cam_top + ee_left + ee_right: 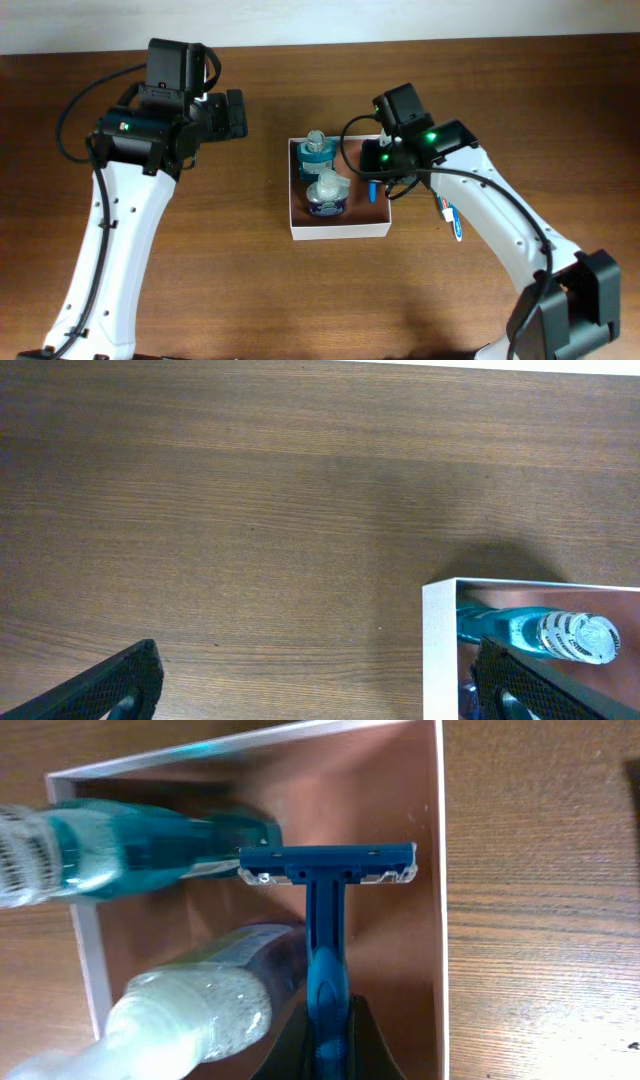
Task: Pack container
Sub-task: 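Lift the razor and carry it over the pink box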
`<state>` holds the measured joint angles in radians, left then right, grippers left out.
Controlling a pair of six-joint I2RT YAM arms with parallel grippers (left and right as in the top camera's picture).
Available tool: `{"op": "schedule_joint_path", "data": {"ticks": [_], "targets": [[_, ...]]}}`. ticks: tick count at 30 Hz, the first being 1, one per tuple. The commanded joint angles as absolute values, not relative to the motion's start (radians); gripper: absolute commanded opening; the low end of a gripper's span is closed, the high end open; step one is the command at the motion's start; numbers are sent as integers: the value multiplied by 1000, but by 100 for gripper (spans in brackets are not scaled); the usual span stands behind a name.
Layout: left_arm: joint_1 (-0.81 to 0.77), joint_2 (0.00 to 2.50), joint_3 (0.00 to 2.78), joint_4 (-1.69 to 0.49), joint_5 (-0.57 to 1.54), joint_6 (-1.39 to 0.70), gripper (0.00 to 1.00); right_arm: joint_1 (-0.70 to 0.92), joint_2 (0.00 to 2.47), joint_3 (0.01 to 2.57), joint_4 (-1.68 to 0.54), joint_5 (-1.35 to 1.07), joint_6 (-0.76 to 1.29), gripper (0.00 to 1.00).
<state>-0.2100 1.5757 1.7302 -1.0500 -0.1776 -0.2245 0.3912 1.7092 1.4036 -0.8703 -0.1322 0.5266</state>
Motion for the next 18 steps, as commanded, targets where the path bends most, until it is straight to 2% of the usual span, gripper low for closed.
{"op": "schedule_joint_path", "data": {"ticks": [1, 18], "targets": [[-207, 1570, 1744, -1048, -191, -208, 99, 410, 1729, 1392, -855, -127, 540, 4], [-207, 1570, 1744, -1048, -191, -208, 99, 459, 1845, 1390, -813, -120, 582, 4]]}}
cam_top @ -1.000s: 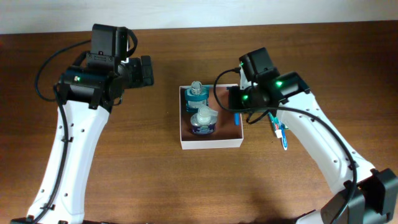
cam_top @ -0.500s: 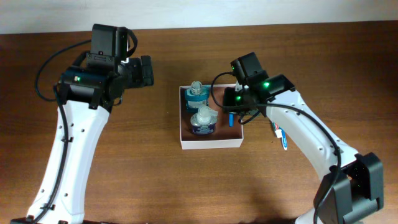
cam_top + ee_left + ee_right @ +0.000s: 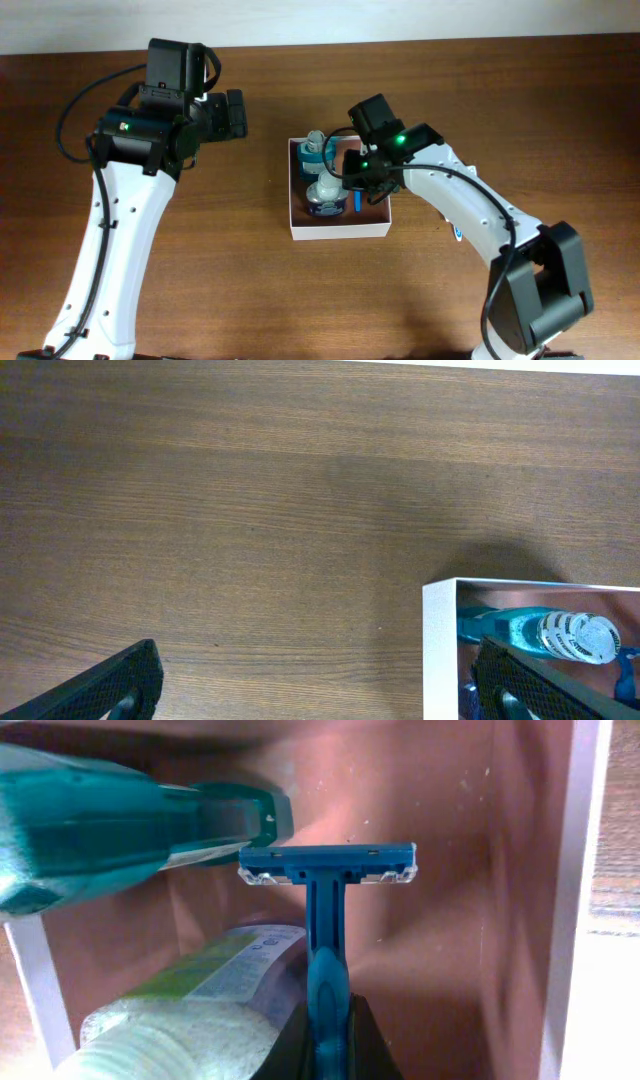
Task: Pack container
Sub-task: 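Lift the razor and carry it over the pink box, then lower the razor into the box's right side and release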
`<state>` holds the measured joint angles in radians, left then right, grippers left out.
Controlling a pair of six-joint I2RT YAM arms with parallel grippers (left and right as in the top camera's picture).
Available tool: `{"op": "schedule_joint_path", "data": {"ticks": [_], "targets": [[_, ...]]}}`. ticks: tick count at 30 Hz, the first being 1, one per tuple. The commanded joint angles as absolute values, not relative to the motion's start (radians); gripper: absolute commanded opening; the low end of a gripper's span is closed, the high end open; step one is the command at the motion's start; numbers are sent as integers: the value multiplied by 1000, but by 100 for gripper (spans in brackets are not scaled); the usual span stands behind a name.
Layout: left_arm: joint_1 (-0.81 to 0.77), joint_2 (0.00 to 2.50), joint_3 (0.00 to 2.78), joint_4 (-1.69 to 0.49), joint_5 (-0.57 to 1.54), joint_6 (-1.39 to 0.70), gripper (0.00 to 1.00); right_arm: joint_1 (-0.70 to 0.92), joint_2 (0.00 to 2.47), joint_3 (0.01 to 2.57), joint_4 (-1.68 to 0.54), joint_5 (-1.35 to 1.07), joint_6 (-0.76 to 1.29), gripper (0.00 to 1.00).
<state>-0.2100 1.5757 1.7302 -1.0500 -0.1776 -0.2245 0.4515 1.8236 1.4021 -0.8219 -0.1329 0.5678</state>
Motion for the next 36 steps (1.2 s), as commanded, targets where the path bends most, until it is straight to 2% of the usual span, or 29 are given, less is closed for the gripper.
{"op": "schedule_joint_path", "data": {"ticks": [1, 8, 16, 36], "targets": [[-207, 1570, 1744, -1048, -191, -208, 99, 459, 1848, 1390, -810, -120, 582, 4], [-207, 1570, 1744, -1048, -191, -208, 99, 459, 1856, 1390, -802, -120, 581, 4], [-207, 1570, 1744, -1048, -191, -208, 99, 457, 1831, 1391, -803, -148, 477, 4], [-207, 1570, 1744, -1048, -191, -208, 99, 440, 1749, 1391, -888, -99, 463, 4]]}}
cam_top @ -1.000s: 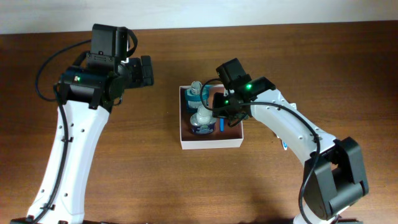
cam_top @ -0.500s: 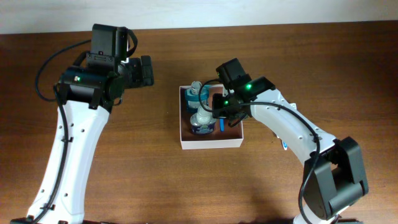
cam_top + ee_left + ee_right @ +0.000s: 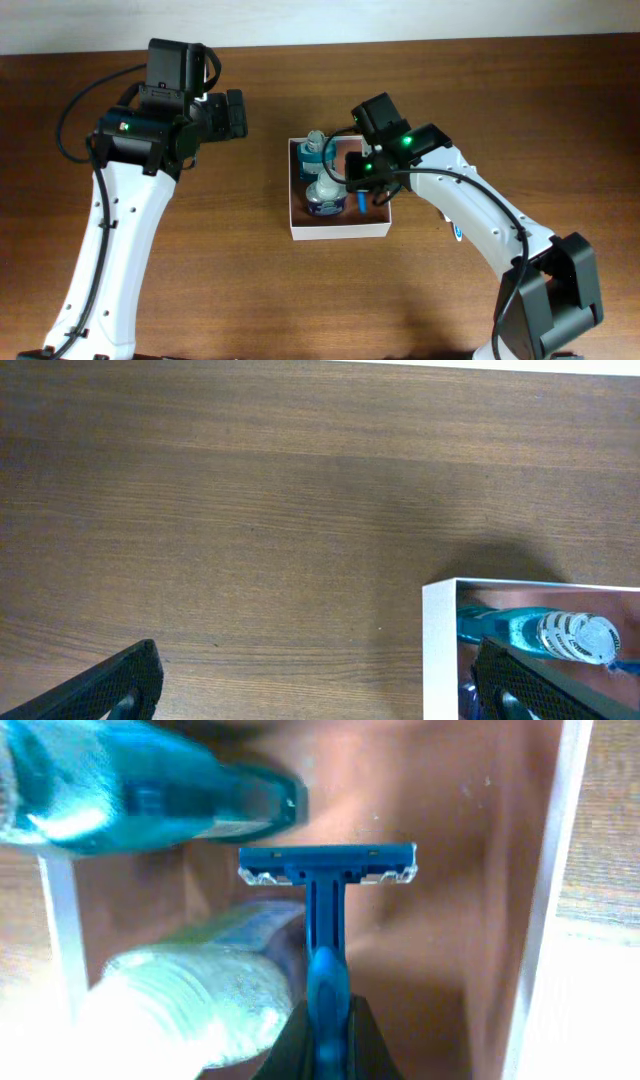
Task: Pack container
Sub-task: 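Lower the razor into the box's right side and release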
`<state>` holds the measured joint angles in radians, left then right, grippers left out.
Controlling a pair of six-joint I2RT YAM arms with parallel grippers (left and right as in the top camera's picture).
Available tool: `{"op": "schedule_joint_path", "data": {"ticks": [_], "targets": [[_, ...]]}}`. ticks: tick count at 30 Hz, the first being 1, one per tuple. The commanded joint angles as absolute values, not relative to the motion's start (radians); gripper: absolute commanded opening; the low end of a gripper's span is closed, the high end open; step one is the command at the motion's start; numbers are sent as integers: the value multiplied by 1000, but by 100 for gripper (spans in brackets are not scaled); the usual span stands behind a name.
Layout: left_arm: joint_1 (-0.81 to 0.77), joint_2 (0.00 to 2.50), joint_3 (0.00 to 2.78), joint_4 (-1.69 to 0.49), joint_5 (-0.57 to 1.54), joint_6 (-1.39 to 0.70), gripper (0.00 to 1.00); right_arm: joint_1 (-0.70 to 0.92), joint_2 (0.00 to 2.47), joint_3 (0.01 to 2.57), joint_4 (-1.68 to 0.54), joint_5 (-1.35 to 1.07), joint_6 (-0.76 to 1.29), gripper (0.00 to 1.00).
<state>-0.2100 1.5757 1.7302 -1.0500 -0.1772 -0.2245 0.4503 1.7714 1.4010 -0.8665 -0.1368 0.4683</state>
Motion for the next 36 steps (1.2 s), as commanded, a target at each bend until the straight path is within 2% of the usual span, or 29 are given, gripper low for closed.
{"op": "schedule_joint_path", "data": {"ticks": [1, 36], "targets": [[-207, 1570, 1744, -1048, -191, -208, 99, 430, 1749, 1391, -902, -93, 461, 4], [-207, 1570, 1744, -1048, -191, -208, 99, 428, 1803, 1390, -882, -78, 461, 4]]}}
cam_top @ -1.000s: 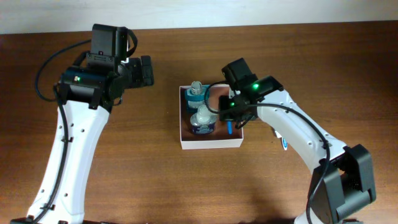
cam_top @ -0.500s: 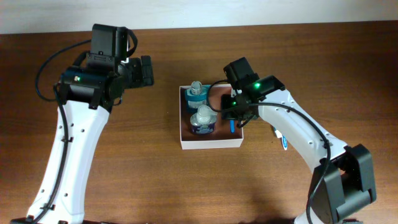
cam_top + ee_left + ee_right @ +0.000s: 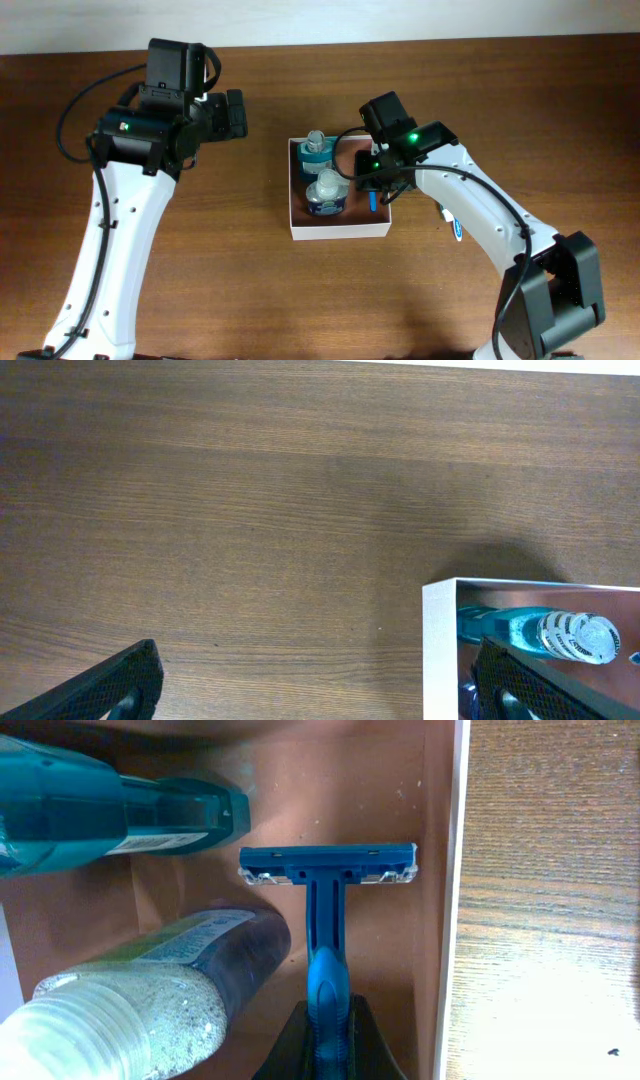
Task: Pack container
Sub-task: 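Lower the razor into the box's right side and release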
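Observation:
A white box point(image 3: 338, 232) with a brown inside stands mid-table. In it are a teal bottle point(image 3: 317, 149) and a clear bottle with a dark blue base point(image 3: 326, 192). My right gripper point(image 3: 328, 1030) is shut on the handle of a blue razor point(image 3: 326, 915), whose head hangs inside the box next to its right wall point(image 3: 444, 900), beside both bottles. In the overhead view the razor point(image 3: 373, 198) shows at the box's right side under the right gripper point(image 3: 377, 178). My left gripper point(image 3: 310, 685) stands open over bare wood, left of the box's corner point(image 3: 440, 650).
A toothpaste tube point(image 3: 450, 220) lies on the table right of the box, partly under the right arm. The left arm point(image 3: 150, 130) is over the table's back left.
The right gripper with the razor has shifted a little to the right inside the box, now close to the right wall. The left arm has not moved.
The right gripper held the razor above the box's right part. Then it was lower and further left, inside between the bottles and the wall. It stayed inside, and now holds the razor by the right wall. The left gripper stayed open and still.

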`<state>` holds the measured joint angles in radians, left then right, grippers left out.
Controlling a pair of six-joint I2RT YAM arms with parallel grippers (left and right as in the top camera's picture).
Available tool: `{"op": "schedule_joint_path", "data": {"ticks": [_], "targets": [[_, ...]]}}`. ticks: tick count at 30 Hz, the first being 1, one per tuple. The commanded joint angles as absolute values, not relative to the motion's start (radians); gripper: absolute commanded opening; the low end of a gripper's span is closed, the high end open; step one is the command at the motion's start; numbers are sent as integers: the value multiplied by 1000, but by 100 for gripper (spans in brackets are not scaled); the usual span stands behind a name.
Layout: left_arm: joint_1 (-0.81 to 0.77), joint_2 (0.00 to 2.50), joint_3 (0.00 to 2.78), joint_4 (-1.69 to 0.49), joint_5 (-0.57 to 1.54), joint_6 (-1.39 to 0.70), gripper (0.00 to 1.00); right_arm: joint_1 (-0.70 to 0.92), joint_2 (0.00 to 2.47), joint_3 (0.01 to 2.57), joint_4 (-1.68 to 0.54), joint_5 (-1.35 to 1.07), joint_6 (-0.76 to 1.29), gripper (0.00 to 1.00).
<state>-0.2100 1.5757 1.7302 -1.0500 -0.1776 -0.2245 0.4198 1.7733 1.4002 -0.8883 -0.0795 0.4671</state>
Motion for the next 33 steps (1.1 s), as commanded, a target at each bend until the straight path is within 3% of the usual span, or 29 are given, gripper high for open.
{"op": "schedule_joint_path", "data": {"ticks": [1, 21, 33], "targets": [[-207, 1570, 1744, -1048, -191, -208, 99, 433, 1810, 1390, -878, -78, 461, 4], [-207, 1571, 1744, -1048, -191, -208, 99, 428, 1860, 1390, -860, -19, 418, 4], [-207, 1570, 1744, -1048, -191, -208, 99, 399, 1860, 1390, -877, -124, 371, 4]]}}
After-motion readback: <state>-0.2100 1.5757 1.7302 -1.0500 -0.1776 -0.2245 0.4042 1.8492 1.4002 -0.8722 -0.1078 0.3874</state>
